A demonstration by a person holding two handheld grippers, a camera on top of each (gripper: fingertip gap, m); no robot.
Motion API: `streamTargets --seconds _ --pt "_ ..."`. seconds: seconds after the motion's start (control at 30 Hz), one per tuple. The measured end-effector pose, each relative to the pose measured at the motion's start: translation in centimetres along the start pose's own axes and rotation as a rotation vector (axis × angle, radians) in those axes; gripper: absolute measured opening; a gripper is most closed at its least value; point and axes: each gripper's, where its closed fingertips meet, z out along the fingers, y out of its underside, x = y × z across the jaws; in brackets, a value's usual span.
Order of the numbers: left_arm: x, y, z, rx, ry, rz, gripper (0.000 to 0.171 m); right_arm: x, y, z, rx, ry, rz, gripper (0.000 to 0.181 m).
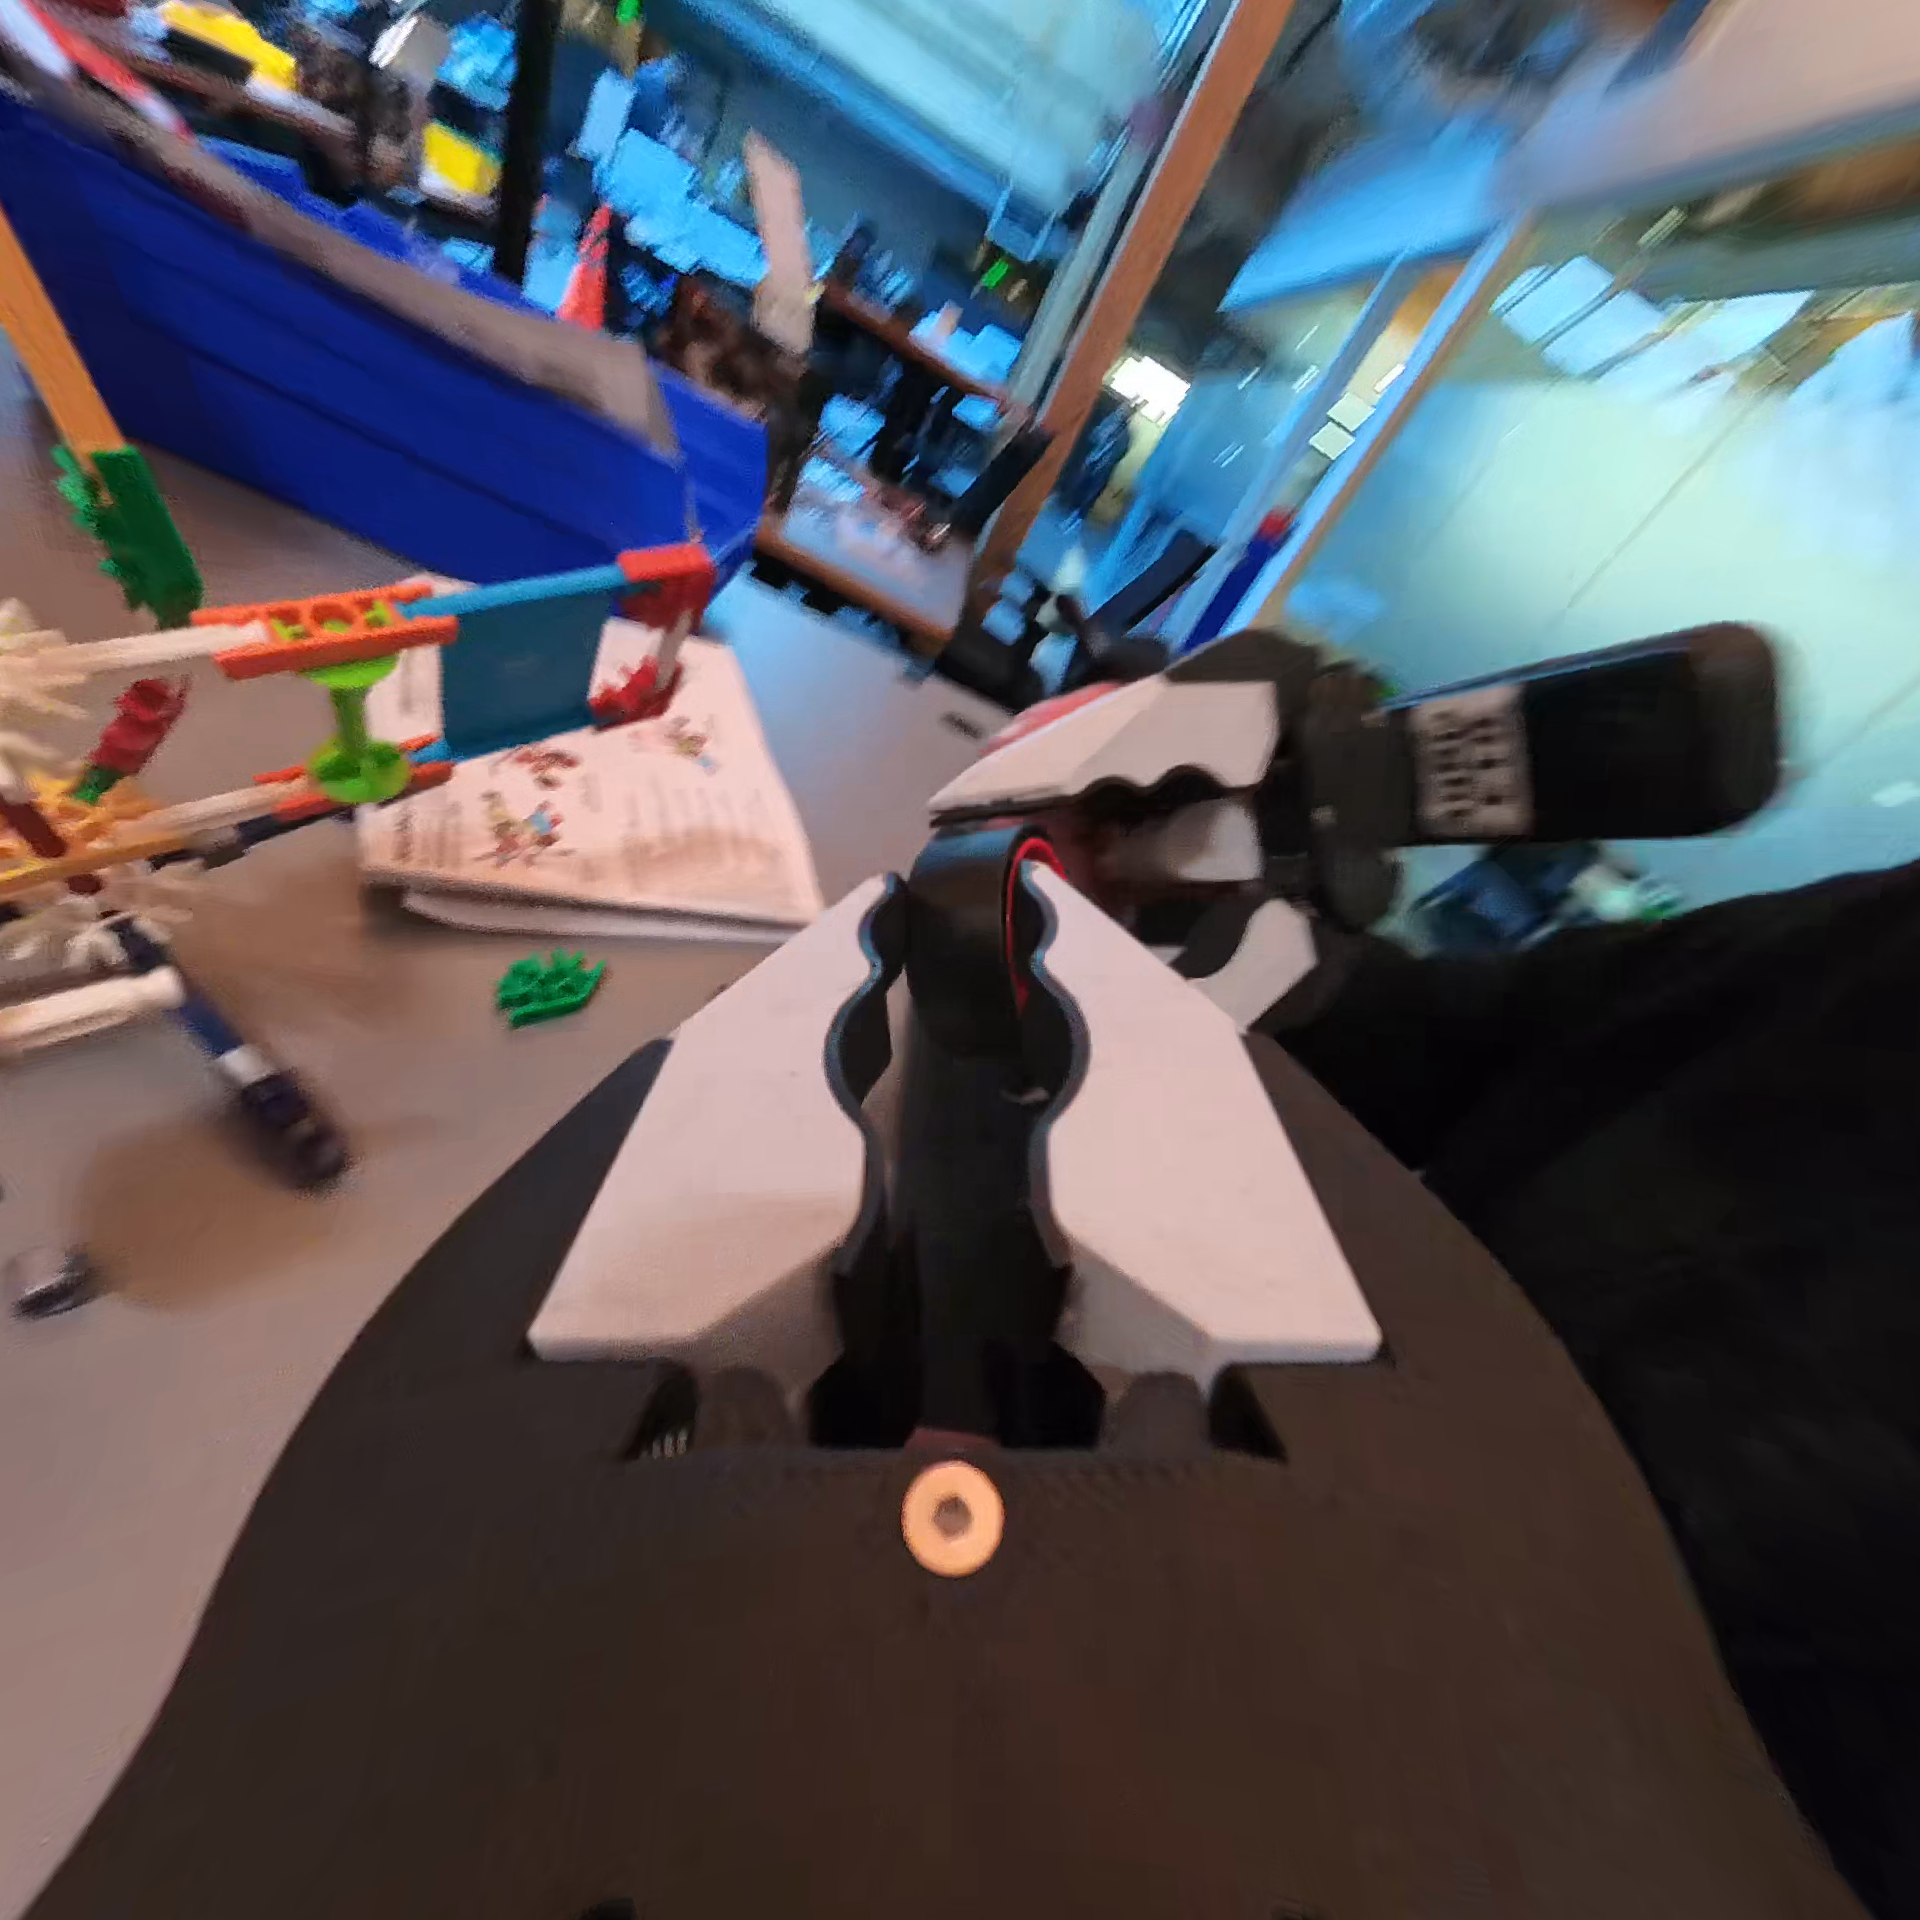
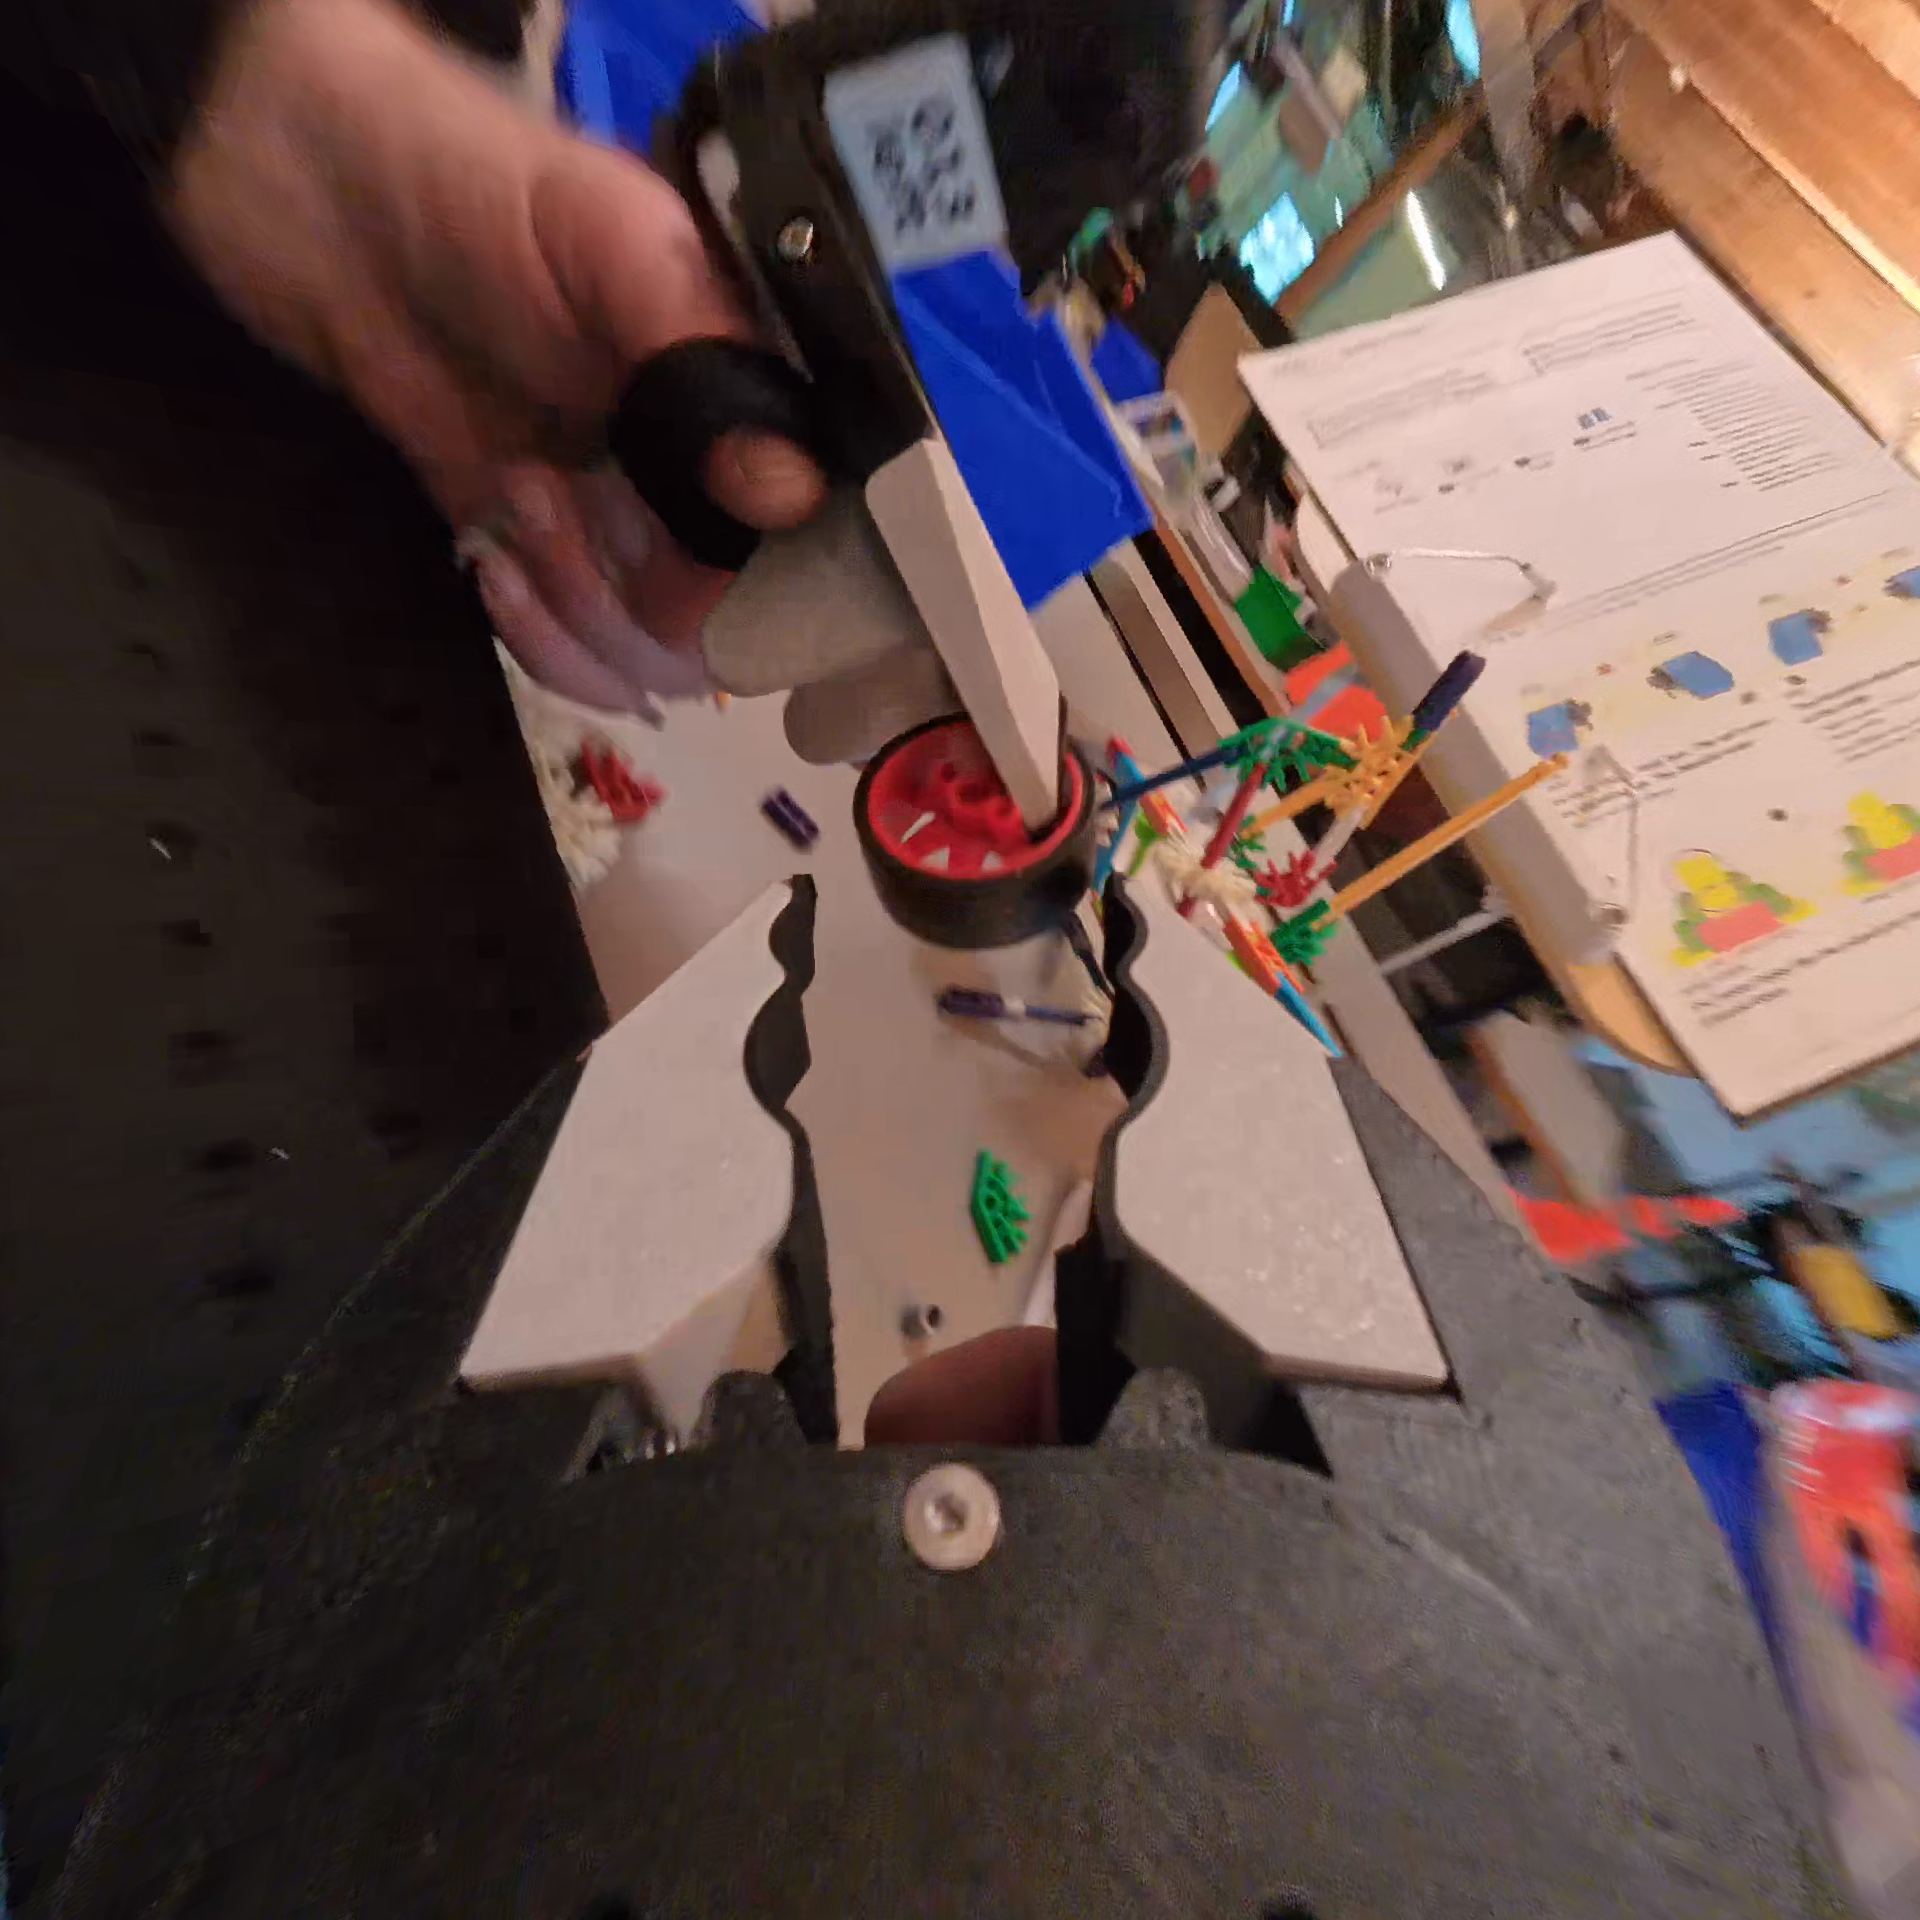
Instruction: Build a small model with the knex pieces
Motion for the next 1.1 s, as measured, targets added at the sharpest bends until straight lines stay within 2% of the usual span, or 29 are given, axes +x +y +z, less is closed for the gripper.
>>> streamTargets --seconds 0.1,0.27,0.37,0.5,0.6,0.7,0.83,0.93,1.0,1.03,1.1 --pt "2.2 -1.4 -0.8 0.075 0.179 -0.091 0.017 0.3 -1.3 -0.3 0.139 -0.042 0.122 0.059" --pt "4.7 -0.9 -0.6 0.07 0.348 -0.14 0.017 -0.5 -4.4 -0.7 0.307 -0.05 0.061 0.047" --pt "6.2 -0.8 -1.1 0.065 0.472 -0.189 0.018 -1.2 -5.9 -1.4 0.38 -0.089 0.036 0.047" --pt "8.0 -0.4 -1.8 0.026 0.607 -0.205 0.018 -2.3 -7.2 -2.1 0.417 -0.134 -0.003 0.047" --pt "7.9 -0.6 -1.9 0.035 0.607 -0.205 0.019 -2.1 -7.2 -1.9 0.382 -0.145 0.01 0.047" --pt "5.5 -1.2 -1.8 0.053 0.435 -0.127 0.021 -0.8 -5.9 -0.8 0.312 -0.114 0.07 0.046" --pt "1.1 -3.4 -4.8 0.125 0.05 0.189 0.042 2.1 -2.6 1.8 0.145 -0.026 0.185 0.047" --pt "-3.7 -4.8 -8.2 0.135 -0.314 0.361 0.05 3.3 0.0 4.0 0.016 -0.005 0.249 0.046" --pt "-7.2 -4.2 -9.3 0.08 -0.488 0.346 0.055 3.4 2.2 5.6 -0.109 -0.001 0.233 0.046" --pt "-8.6 -3.3 -9.3 0.029 -0.538 0.323 0.065 3.4 3.0 6.4 -0.158 0.01 0.203 0.046" --pt "-11.0 -1.4 -9.0 -0.063 -0.623 0.299 0.065 3.2 4.3 7.6 -0.235 0.013 0.175 0.046"
